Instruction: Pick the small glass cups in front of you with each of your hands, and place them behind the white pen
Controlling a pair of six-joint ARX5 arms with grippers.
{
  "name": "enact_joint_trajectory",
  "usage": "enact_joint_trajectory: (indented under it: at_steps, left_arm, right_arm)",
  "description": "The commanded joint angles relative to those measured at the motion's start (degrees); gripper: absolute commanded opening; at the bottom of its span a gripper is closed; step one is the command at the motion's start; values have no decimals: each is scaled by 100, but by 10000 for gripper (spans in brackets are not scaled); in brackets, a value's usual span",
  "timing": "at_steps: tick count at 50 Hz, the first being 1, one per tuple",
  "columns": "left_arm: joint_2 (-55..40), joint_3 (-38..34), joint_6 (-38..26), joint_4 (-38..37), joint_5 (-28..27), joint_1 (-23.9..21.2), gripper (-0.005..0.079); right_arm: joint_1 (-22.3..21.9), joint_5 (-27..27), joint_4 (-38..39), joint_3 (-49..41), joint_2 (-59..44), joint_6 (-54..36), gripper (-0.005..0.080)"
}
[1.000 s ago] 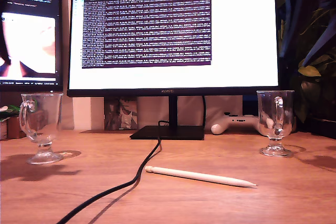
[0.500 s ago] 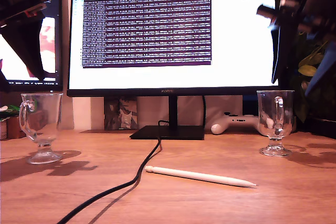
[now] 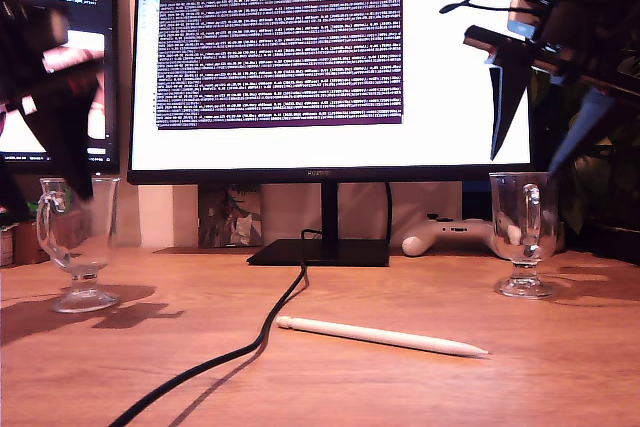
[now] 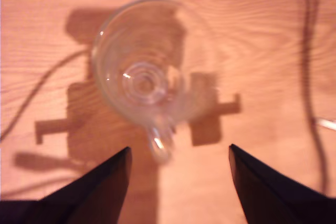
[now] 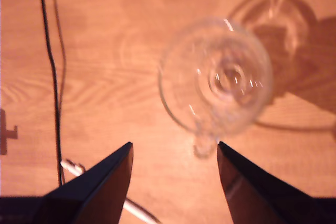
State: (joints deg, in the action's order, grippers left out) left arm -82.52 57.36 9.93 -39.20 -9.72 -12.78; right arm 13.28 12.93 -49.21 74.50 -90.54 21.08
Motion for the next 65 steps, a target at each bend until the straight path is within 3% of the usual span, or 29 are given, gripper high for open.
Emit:
enact_joint_trajectory:
  at_steps: [1,8,26,49,57,65]
  left_arm:
    - [-87,42,-11,31,26,-37,503]
    - [-205,48,-57,83,101,-35,289]
    - [-216,118,-299,284,92,-42,-22]
    - [-216,118,-446,361,72,-42,-22]
    - [-216,118,-516,372,70,-42,-22]
    - [-216,118,-555,378,70,-42,-22]
  right_arm:
    - [59,-4,15,63,-138,-59,464]
    - [59,-4,59,74,-168,-153,464]
    - [59,-98,151,74,-168,-155,464]
    - [59,-310,-107,74,-184,166,460]
    - [61,-310,-138,74,-271,177,393]
    - [136,-310,-61,74,-417,184,389]
